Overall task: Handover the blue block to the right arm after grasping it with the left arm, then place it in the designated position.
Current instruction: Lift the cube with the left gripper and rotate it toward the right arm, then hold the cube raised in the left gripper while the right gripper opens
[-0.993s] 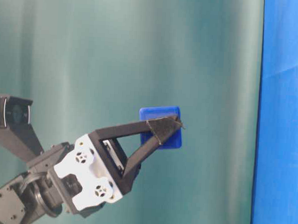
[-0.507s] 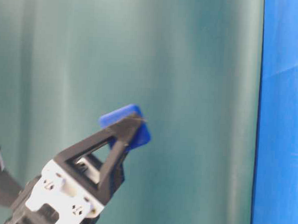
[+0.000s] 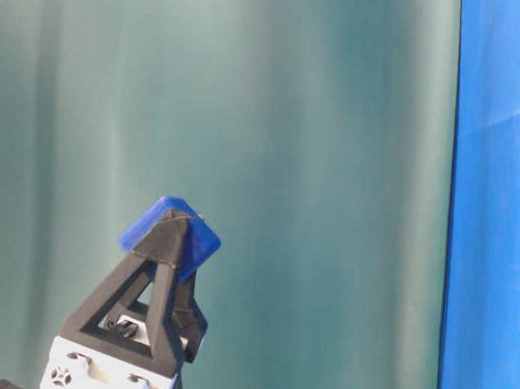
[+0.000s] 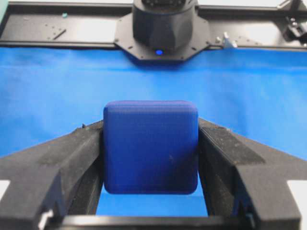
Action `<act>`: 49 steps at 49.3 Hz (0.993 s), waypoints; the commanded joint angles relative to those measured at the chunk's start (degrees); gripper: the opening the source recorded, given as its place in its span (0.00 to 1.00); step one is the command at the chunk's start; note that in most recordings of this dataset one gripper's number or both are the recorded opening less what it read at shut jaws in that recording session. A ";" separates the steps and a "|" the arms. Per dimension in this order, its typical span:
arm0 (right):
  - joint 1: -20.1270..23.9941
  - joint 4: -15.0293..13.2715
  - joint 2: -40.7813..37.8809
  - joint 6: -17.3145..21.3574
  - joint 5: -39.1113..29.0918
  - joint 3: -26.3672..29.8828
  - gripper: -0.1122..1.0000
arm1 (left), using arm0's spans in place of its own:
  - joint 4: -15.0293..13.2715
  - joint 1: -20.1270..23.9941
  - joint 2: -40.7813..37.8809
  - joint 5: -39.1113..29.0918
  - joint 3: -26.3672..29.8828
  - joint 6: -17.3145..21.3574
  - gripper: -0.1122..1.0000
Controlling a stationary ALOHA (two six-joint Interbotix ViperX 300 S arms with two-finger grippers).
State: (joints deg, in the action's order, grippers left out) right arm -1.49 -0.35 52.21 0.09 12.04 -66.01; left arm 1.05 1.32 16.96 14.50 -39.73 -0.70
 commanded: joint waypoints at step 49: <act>-0.09 -30.32 -0.44 -27.69 -2.81 6.06 0.95 | -0.26 -0.09 0.97 0.97 0.79 -0.26 0.54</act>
State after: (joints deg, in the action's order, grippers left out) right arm -1.49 -27.33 52.12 -24.96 8.79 -61.61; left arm 0.88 1.32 16.96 14.85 -39.81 -0.88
